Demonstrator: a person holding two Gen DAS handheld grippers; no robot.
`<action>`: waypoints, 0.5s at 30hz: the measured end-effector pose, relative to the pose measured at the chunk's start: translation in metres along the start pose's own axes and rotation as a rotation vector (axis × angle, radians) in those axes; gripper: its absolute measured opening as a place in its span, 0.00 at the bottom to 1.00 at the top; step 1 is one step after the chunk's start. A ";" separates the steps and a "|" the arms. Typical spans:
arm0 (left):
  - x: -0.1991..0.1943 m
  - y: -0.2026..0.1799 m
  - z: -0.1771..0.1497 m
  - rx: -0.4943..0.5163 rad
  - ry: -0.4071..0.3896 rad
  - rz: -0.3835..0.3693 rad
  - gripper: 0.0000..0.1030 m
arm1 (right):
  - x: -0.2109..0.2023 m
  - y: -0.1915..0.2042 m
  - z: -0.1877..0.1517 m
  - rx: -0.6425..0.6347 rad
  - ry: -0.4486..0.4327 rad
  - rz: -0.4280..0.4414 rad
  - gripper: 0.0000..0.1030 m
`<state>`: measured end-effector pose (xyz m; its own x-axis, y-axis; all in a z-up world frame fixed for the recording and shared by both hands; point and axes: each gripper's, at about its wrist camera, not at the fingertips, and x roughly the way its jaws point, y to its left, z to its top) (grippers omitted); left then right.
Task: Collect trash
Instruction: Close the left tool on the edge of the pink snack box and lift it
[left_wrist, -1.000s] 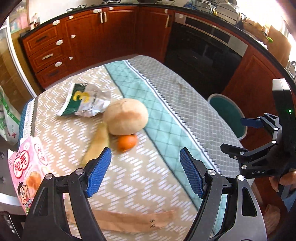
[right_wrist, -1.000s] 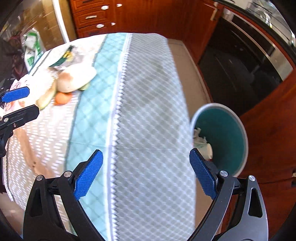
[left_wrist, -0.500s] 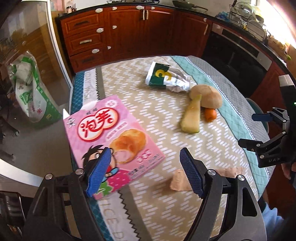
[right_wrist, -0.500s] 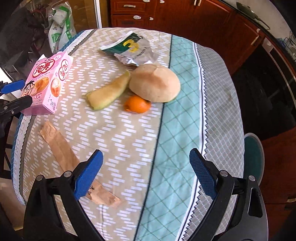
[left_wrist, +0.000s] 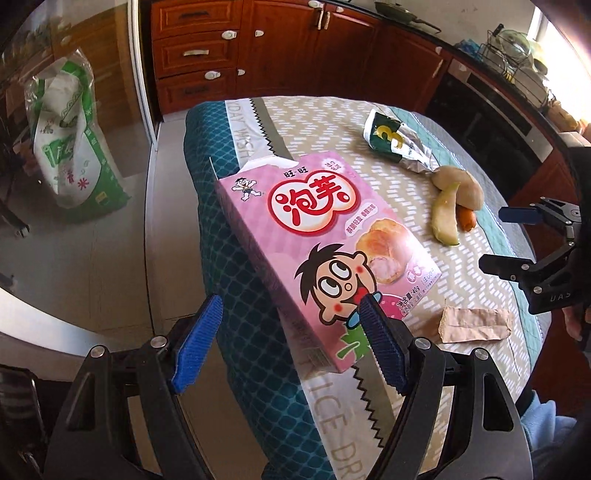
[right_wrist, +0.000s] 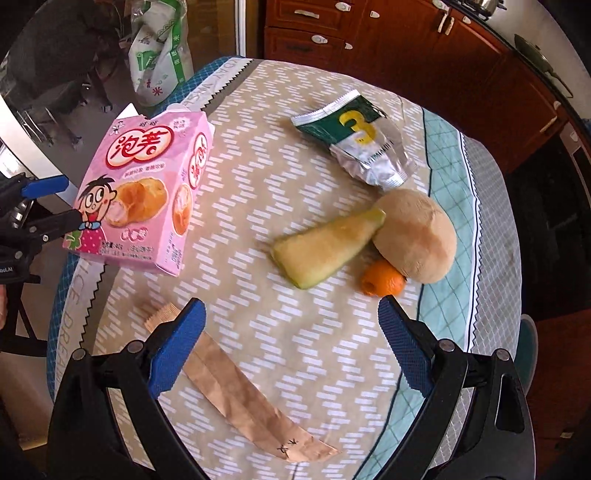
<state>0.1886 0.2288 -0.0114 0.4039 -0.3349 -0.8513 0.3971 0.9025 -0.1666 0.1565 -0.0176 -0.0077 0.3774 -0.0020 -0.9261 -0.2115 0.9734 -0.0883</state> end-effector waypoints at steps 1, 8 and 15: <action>0.001 0.003 -0.001 -0.007 0.002 -0.007 0.75 | 0.000 0.006 0.006 -0.009 -0.006 0.005 0.88; 0.005 0.006 -0.001 0.007 0.012 -0.028 0.75 | 0.014 0.035 0.033 -0.062 -0.009 0.045 0.88; 0.011 0.004 0.005 0.004 0.020 -0.049 0.75 | 0.027 0.036 0.032 -0.085 0.008 0.082 0.88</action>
<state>0.1986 0.2272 -0.0191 0.3672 -0.3726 -0.8522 0.4192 0.8842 -0.2060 0.1882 0.0253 -0.0240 0.3491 0.0745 -0.9341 -0.3169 0.9475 -0.0428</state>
